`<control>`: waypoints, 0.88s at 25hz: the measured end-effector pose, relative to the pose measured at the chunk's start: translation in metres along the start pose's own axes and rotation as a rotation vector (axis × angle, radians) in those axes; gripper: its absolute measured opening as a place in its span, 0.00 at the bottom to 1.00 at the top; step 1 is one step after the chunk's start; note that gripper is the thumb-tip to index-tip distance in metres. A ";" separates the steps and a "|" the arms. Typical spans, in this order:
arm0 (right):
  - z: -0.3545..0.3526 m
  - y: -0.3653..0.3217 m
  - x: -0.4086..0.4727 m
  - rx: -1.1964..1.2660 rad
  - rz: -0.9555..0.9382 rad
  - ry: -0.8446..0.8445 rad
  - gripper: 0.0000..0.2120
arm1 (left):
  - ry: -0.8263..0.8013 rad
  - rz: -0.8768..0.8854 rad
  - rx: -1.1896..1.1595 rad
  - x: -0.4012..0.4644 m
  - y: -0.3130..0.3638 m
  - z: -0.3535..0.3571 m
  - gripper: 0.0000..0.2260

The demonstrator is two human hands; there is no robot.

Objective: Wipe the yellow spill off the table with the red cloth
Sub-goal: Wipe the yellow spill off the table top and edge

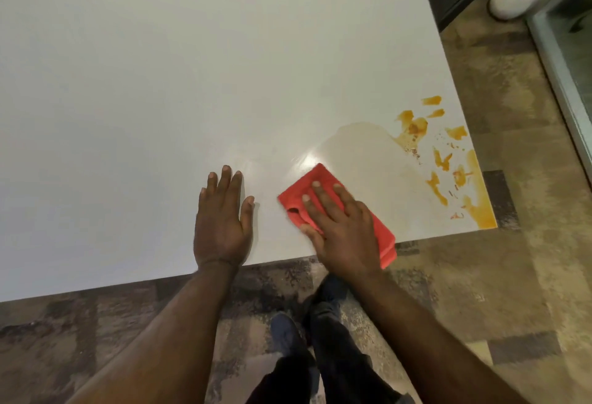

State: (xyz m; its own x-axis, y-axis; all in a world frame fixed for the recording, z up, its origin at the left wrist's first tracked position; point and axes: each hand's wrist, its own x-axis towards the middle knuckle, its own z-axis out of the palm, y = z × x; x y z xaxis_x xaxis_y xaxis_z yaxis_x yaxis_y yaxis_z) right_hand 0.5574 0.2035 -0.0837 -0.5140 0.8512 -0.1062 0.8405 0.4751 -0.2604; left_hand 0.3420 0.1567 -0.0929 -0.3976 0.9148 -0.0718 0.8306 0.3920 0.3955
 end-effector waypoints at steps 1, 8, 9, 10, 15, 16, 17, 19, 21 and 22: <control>-0.004 0.009 -0.001 0.013 0.069 0.022 0.24 | 0.000 0.004 -0.005 0.000 0.000 -0.001 0.25; 0.002 -0.031 0.045 0.069 0.189 0.060 0.26 | 0.018 0.026 -0.015 0.001 0.000 0.000 0.25; 0.007 -0.042 0.037 0.053 0.166 0.055 0.28 | 0.019 0.027 -0.010 0.001 0.000 0.000 0.25; 0.012 -0.049 0.025 0.032 0.147 0.057 0.28 | 0.019 0.028 -0.004 0.001 0.000 0.000 0.25; 0.010 -0.022 0.003 0.035 0.216 0.133 0.24 | 0.032 0.038 -0.013 0.000 0.001 0.001 0.24; 0.007 -0.016 0.012 0.037 0.275 0.154 0.24 | 0.035 0.040 -0.008 0.000 0.000 0.001 0.24; 0.005 -0.015 0.022 0.045 0.330 0.172 0.23 | 0.037 0.041 -0.002 0.000 -0.001 0.003 0.24; 0.004 -0.030 0.038 0.068 0.376 0.155 0.24 | 0.035 0.040 0.005 0.000 -0.002 0.004 0.24; 0.008 -0.055 0.039 0.093 0.306 0.109 0.24 | 0.035 0.045 0.005 0.000 -0.003 0.003 0.24; 0.012 -0.065 0.029 0.099 0.246 0.095 0.24 | 0.036 0.050 0.003 0.000 -0.003 0.003 0.24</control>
State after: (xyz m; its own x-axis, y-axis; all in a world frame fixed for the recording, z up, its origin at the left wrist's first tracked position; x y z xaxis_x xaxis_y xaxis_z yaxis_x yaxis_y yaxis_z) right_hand 0.4852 0.1949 -0.0812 -0.2744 0.9575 -0.0883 0.9148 0.2316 -0.3308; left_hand 0.3411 0.1559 -0.0968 -0.3692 0.9292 -0.0186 0.8510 0.3460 0.3951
